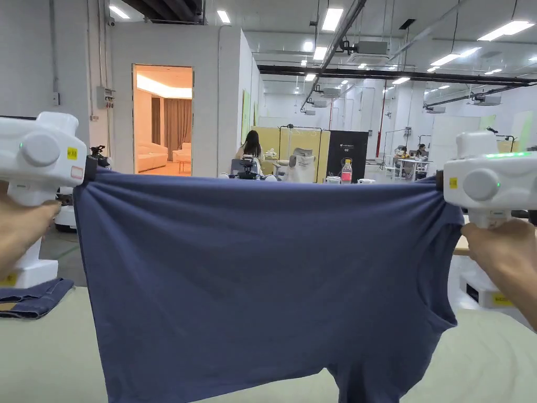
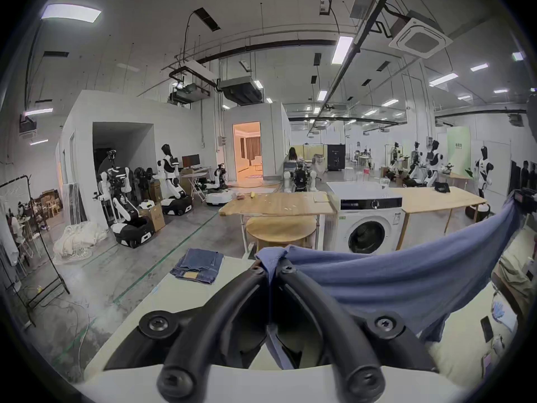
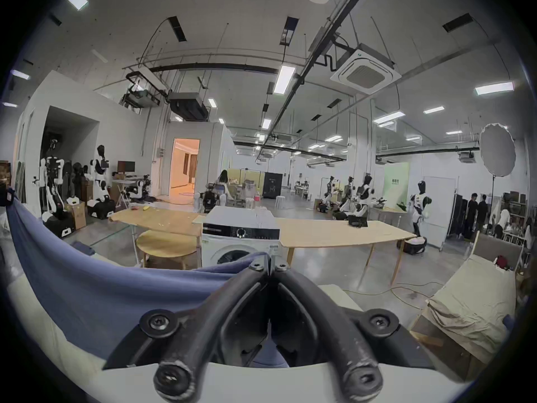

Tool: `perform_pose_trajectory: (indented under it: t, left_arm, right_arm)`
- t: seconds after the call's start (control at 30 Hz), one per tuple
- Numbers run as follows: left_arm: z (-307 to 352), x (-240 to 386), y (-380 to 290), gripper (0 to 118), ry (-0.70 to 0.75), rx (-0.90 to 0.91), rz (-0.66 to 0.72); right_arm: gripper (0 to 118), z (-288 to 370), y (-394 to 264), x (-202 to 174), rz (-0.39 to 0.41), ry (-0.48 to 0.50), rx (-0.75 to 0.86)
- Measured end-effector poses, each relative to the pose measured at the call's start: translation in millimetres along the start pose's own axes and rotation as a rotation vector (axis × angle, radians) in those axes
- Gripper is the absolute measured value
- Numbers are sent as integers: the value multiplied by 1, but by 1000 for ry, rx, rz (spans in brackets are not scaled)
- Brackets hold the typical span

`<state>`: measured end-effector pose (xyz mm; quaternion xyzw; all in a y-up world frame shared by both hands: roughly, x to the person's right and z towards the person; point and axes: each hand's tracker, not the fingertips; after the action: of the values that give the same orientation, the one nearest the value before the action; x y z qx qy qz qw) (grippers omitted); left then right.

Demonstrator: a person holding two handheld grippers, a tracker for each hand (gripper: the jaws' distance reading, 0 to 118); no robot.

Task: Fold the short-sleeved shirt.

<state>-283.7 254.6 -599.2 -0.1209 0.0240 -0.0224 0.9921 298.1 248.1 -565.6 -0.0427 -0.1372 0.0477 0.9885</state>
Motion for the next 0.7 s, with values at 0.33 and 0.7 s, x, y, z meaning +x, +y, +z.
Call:
perform_pose_trajectory:
  t: [0.33,0.7]
  left_arm:
    - [46,2,-109,0,-58,-80,19]
    - [144,3,-203,0,-118,-90,23]
  right_arm:
    - [0,72,-88,18,30,12,-84]
    - [0,164,-172,53,48,24,-146]
